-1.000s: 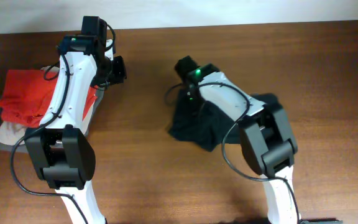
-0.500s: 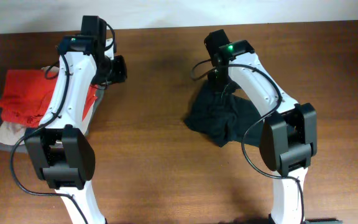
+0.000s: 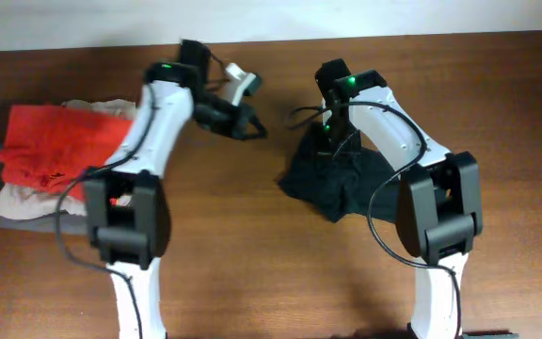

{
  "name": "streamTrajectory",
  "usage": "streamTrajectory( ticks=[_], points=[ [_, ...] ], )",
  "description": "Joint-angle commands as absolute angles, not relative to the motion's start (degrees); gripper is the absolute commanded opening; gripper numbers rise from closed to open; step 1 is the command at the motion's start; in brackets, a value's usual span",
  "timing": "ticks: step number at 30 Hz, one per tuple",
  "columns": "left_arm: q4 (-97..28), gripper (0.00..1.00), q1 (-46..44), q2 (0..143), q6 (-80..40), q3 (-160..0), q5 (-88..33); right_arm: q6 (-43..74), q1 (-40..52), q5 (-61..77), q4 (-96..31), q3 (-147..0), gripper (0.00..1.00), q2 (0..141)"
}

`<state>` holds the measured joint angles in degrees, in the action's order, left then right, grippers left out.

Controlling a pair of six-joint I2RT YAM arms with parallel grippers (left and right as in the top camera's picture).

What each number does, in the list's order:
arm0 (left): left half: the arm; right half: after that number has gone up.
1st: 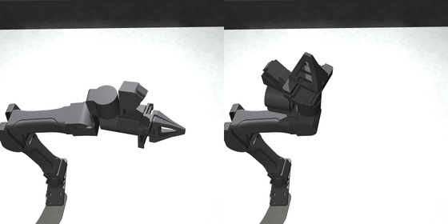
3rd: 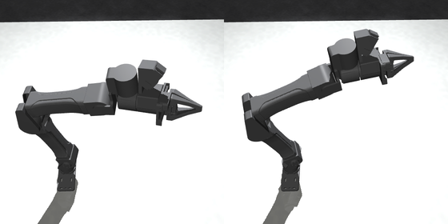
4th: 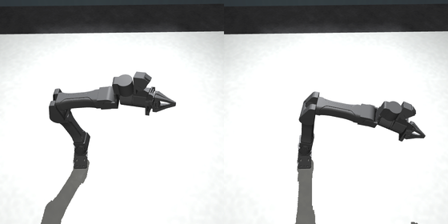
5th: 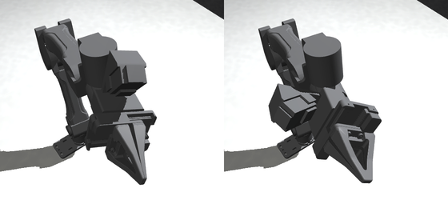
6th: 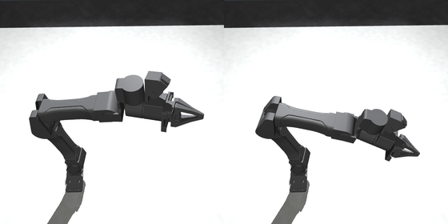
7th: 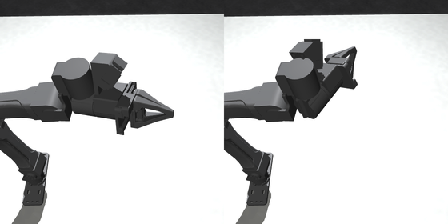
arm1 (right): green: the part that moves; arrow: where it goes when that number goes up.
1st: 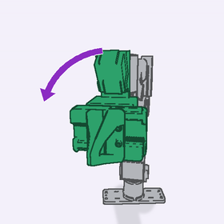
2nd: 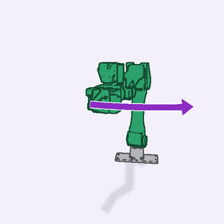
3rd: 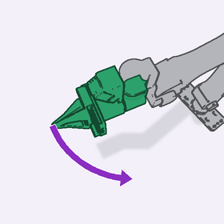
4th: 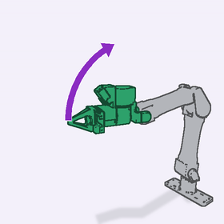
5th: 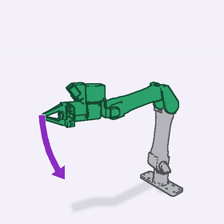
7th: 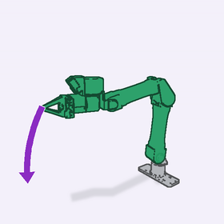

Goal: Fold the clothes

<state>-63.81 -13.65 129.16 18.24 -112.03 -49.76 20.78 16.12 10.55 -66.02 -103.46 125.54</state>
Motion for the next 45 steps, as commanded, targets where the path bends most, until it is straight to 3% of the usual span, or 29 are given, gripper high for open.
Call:
streamTrajectory(
  ticks=[1,13,18,24,35,45],
  points=[
    [-64.12,0.01,-18.22,133.27,19.29,-112.53,-54.7,24.56,15.11,13.32,-66.35,-103.11,0.04,124.11],
    [-62.98,0.01,-26.46,136.49,-4.12,-112.49,-33.54,25.61,14.26,14.85,-67.33,-103.07,0.04,124.11],
    [-61.49,0.01,-26.57,138.87,-6.87,-112.49,-33.67,25.58,14.17,14.87,-67.53,-103.07,0.04,124.11],
    [-56.95,0.0,-26.46,139.81,-4.45,-112.84,-42.3,25.56,14.17,14.85,-67.59,-103.07,0.04,124.11],
    [-57.67,0.0,-26.48,138.87,-11.11,-112.6,-36.03,25.61,14.22,15.9,-67.57,-102.94,0.04,124.11],
    [-55.96,0.0,-26.44,138.96,-14.35,-109.56,-34.46,32.36,14.28,20.78,-54.13,-93.32,0.04,124.11]
  ],
)
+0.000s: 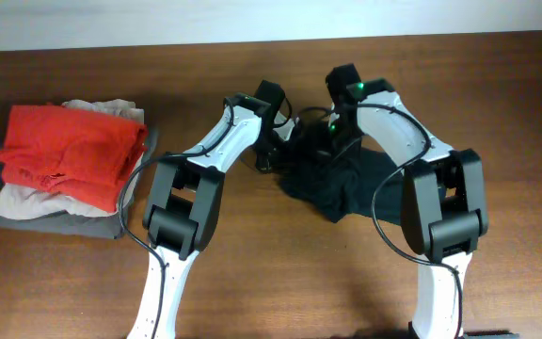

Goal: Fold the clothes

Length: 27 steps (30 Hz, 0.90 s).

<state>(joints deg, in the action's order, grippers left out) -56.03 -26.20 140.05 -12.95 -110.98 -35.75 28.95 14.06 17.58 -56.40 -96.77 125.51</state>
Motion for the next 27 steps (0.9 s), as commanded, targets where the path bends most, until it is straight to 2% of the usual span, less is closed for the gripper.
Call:
streamTrajectory(
  ticks=[1,8,21,23,27],
  points=[
    [-56.01,0.0,-26.48,138.96,-14.35,-109.54,-34.46,33.41,14.26,20.8,-52.56,-91.9,0.04,124.11],
    [-56.23,0.01,-26.46,138.96,-14.33,-109.54,-34.46,32.45,12.43,13.8,-49.98,-89.3,0.04,123.66],
    [-56.18,0.0,-26.46,138.96,-14.35,-109.54,-34.44,25.23,3.77,2.55,-58.74,-100.88,0.04,120.57],
    [-56.18,0.01,-26.48,138.96,-14.35,-109.54,-34.44,23.24,2.9,4.73,-58.76,-102.04,0.04,120.57],
    [-56.16,0.0,-26.48,138.96,-14.33,-109.54,-34.44,17.23,3.27,19.29,-61.93,-103.42,0.04,120.57]
  ],
)
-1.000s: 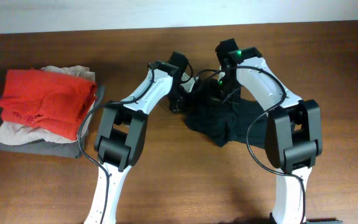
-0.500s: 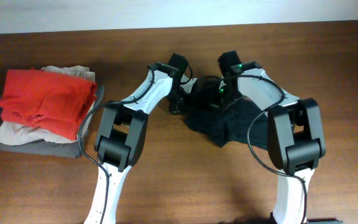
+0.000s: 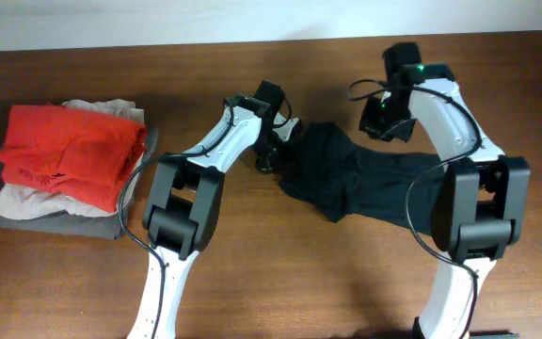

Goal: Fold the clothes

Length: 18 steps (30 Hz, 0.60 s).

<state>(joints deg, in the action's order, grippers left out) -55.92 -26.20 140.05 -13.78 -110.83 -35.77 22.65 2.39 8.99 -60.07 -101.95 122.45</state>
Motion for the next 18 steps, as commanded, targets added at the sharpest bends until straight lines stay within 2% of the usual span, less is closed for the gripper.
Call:
streamTrajectory(
  ticks=[1,6,13,18],
  points=[
    [-56.14,0.01,-26.48,138.96,-14.35,-109.54,-34.41,16.4,3.57,21.93,-62.65,-103.42,0.04,120.57],
    [-55.9,0.0,-26.46,138.96,-14.59,-109.54,-34.3,15.97,7.35,26.81,-64.07,-102.87,0.04,120.6],
    [-55.92,0.0,-26.46,138.96,-14.76,-109.54,-34.02,22.46,12.99,26.96,-60.77,-100.14,0.04,122.48],
    [-55.92,0.0,-26.46,138.96,-14.76,-109.54,-34.02,31.35,16.47,23.0,-52.97,-93.76,0.04,123.17]
  ],
)
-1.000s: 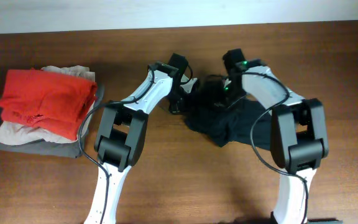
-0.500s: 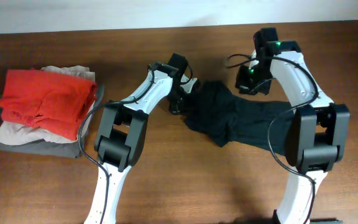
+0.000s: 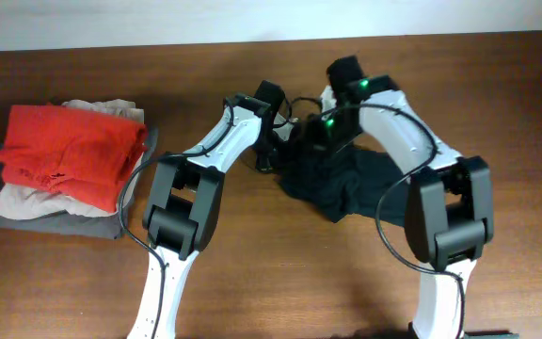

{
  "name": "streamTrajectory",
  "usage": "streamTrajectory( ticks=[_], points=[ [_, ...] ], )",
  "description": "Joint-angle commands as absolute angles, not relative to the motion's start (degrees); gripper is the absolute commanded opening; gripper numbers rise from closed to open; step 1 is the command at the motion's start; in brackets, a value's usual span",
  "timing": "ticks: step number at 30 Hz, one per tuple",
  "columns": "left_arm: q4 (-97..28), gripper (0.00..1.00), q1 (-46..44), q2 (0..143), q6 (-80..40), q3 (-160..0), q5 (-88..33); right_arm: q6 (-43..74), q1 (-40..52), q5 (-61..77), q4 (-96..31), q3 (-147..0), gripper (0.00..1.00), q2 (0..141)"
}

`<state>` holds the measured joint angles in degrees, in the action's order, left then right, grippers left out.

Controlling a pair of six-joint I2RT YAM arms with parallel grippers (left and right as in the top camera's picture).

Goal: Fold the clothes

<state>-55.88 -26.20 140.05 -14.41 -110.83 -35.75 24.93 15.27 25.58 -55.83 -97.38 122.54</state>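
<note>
A black garment [image 3: 351,188] lies crumpled at the middle of the brown table [image 3: 252,273]. My left gripper [image 3: 278,151] sits at the garment's left edge and looks shut on the cloth there; its fingers are mostly hidden under the wrist. My right gripper [image 3: 320,135] hangs over the garment's upper left part, close to the left gripper, and looks shut on a bunch of the black cloth. The garment's lower corner points toward the front of the table.
A stack of folded clothes stands at the far left: a red piece [image 3: 69,151] on top, a beige one [image 3: 22,201] under it and a grey one [image 3: 64,226] at the bottom. The white wall runs along the table's back edge.
My right gripper was out at the back right with the black cloth stretched toward it; now it is back at the left, near the left gripper, and the garment is bunched. The left gripper stayed put.
First my left gripper was up and away from the garment while the right one stood on its top. Then the left reached the garment's left edge. The right then was out to the right with the cloth spread, and now is back beside the left.
</note>
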Motion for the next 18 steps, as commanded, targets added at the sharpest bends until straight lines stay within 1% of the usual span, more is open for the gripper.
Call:
streamTrajectory(
  ticks=[1,8,12,16,18],
  points=[
    [-55.92,0.01,-26.46,138.96,-14.79,-109.54,-34.04,32.62,16.49,20.93,-52.42,-92.9,0.04,123.17],
    [-55.92,0.0,-26.46,138.96,-14.79,-109.54,-34.04,34.02,16.34,11.84,-50.24,-88.18,0.04,123.17],
    [-55.92,0.01,-26.46,138.96,-15.0,-109.54,-34.04,33.98,15.79,2.96,-50.26,-87.92,0.04,123.17],
    [-55.96,0.01,-26.46,138.96,-14.98,-109.54,-34.02,33.67,13.63,-4.86,-50.52,-88.58,0.04,122.89],
    [-55.96,0.01,-26.46,138.96,-14.98,-109.54,-34.04,31.7,11.84,-4.97,-50.59,-89.86,0.04,122.28]
  ],
)
